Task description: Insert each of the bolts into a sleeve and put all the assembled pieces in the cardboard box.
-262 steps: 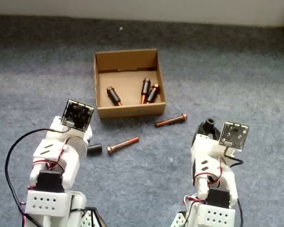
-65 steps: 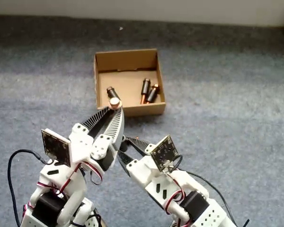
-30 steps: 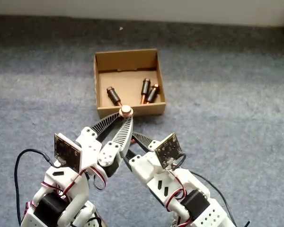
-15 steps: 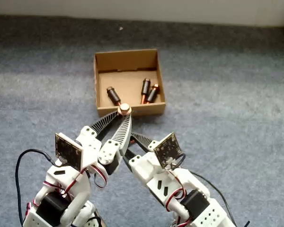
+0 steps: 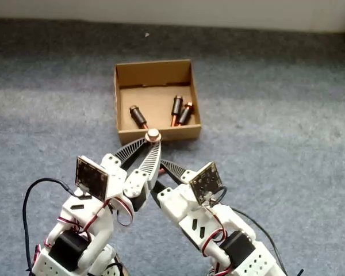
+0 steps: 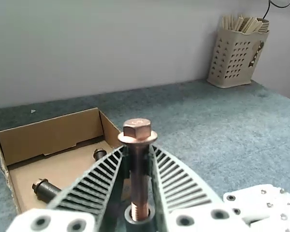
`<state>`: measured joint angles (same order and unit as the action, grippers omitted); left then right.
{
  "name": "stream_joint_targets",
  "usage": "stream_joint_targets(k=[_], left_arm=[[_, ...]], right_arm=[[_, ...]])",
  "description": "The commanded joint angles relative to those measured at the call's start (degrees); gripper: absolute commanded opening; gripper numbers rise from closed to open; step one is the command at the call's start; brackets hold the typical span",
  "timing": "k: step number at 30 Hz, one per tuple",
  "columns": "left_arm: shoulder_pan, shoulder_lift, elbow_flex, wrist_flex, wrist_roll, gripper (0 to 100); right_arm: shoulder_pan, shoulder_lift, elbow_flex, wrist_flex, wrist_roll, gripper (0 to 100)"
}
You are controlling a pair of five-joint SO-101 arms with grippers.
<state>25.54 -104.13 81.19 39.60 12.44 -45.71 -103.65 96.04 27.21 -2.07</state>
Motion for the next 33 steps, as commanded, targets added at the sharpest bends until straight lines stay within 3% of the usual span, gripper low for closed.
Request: stream_joint_targets(k=[1,6,14,21,27,33], left_arm=[[-0.7,-0.1,0.0,-1.0,-0.3,1],[-0.9,-0.1,0.0,-0.9,-0.4,1],[-0.7,-0.2,-0.1,1.7,-0.7,1],[-0.7,-0.2,0.8,3.2,-8.6,1],[-0.7,-0.2,1.0,6.5,-8.9,14],[-1.1,-0.2,0.9,6.9,-9.0,15]], right_arm=[[0.6,-1.4,5.7,-1.3,-0.3,0.6],[1.0,-1.4,5.7,-1.3,-0.2,0.5],[8.7,-1.4,5.1,-1.5,-0.4,0.5],[8.8,-1.5,5.1,-1.5,-0.4,0.5],[8.8,-1.5,5.2,-1.5,-0.4,0.5],[8.9,-1.5,5.6,-1.5,-0.4,0.5]])
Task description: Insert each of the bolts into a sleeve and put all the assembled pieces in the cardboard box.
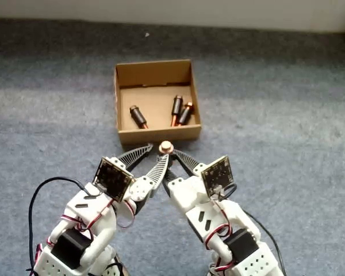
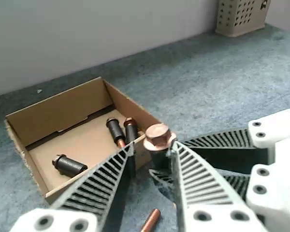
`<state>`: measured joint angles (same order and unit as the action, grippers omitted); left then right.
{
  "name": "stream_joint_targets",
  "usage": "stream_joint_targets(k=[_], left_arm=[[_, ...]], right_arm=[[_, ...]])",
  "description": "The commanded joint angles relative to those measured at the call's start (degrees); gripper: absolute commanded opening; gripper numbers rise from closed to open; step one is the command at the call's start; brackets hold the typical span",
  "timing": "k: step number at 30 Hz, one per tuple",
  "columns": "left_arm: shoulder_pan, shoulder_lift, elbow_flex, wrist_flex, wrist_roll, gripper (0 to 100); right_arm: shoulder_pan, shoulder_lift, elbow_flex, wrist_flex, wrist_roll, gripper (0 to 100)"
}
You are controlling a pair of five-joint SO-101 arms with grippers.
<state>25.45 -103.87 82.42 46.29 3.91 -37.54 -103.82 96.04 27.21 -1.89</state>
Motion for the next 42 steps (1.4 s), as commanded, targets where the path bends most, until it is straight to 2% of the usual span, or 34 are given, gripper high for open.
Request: stream_joint_targets(k=[1,12,18,27,31,33,35,42], left_arm=[[-1.0,-0.5,-0.4,0.3,-0.4,15],[-2.2,-0.5,-1.5,0.3,-0.4,15],[-8.8,-0.5,-6.5,5.3,-0.3,15],[-20.6,-0.5,-10.5,8.5,-0.4,15],[-26.7,-0.5,-7.6,9.6,-1.3,6],[-30.1,-0.5,-5.2,9.6,-6.1,1],[-33.3,-0.5,-1.9,9.7,-9.0,1],[-40.2,-0.5,8.4,9.3,-9.2,1]], right_arm=[[0.7,-1.3,5.6,-1.5,-0.5,0.5],[0.8,-1.3,5.6,-1.5,-0.5,0.5],[1.1,-1.2,5.6,-1.2,-0.5,0.5],[8.0,-1.1,5.6,2.4,-0.5,0.5],[9.2,-1.1,5.6,4.0,-0.4,0.5],[10.2,-1.1,5.6,4.0,-0.4,0.5],[10.8,-1.1,5.6,4.0,-0.4,0.5],[12.5,-1.1,5.6,4.0,-0.1,0.5]])
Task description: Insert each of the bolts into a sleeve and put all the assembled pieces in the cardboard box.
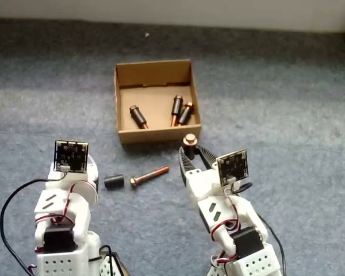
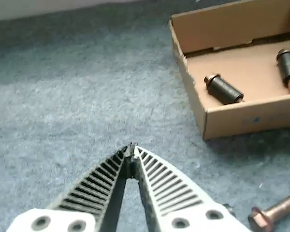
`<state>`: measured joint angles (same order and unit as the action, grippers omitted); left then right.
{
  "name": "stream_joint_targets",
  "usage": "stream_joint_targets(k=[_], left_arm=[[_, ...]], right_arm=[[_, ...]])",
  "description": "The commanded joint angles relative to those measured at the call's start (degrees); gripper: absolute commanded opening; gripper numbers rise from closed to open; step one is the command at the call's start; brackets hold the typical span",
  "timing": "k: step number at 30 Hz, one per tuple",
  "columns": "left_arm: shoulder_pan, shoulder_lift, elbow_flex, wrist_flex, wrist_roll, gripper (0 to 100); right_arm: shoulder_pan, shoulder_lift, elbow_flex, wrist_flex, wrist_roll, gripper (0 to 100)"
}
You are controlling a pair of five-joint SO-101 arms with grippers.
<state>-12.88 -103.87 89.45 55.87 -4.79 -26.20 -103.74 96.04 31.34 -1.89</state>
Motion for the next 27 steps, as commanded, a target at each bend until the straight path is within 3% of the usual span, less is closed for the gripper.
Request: stream_joint_targets(k=[1,9,12,17,27], left_arm=[[-2.4,-0.5,1.9,-0.3,-0.5,1],[-3.6,-0.5,3.9,-0.4,-0.5,1],[-3.6,-0.5,5.7,-1.6,-0.8,1],[-2.2,-0.5,7.5,-4.3,-7.9,1],[-1.5,-0.5,7.5,-3.6,-8.1,1]], right_arm=[[1.6,-1.2,5.6,-0.1,-0.1,0.5],[4.2,-1.2,4.0,0.0,-0.2,0.5],[4.2,-1.0,0.1,0.0,-0.2,0.5],[4.1,-0.9,-9.3,-0.3,-0.1,0.5],[4.1,-0.9,-24.0,-5.1,2.5,0.5]])
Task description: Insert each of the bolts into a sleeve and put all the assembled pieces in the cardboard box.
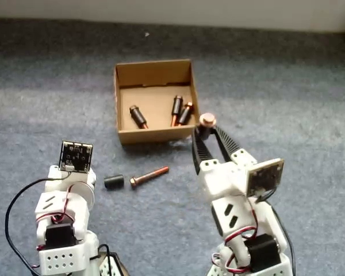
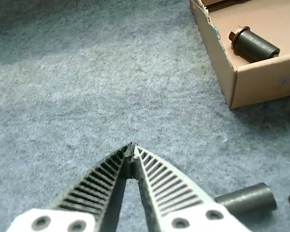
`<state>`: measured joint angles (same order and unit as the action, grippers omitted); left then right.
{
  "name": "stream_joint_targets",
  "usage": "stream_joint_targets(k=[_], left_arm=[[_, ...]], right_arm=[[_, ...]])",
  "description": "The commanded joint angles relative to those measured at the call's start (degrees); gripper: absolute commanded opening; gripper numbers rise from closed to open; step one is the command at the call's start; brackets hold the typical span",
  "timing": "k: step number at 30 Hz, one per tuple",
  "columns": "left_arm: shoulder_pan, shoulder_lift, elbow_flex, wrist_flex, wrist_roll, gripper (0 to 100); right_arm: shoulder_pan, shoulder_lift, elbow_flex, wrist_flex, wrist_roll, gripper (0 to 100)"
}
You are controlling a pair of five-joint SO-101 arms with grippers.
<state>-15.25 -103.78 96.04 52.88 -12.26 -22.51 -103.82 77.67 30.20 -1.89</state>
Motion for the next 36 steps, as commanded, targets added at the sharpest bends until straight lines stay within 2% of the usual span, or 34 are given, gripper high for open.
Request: stream_joint_targets(k=[1,6,17,36], left_arm=[[0.9,-0.6,0.9,-0.6,-0.6,1],[0.9,-0.6,0.9,-0.6,-0.6,1],[0.9,-0.6,0.9,-0.6,-0.6,1],[0.8,-0.6,0.9,-0.6,-0.7,1]], right_arm=[[0.4,-0.6,-6.2,-5.1,3.4,0.5],[0.4,9.6,-12.6,-6.1,4.0,0.5],[0.4,42.5,-35.8,-6.1,4.0,0.5],[0.1,99.5,-63.3,-6.2,4.0,0.5]])
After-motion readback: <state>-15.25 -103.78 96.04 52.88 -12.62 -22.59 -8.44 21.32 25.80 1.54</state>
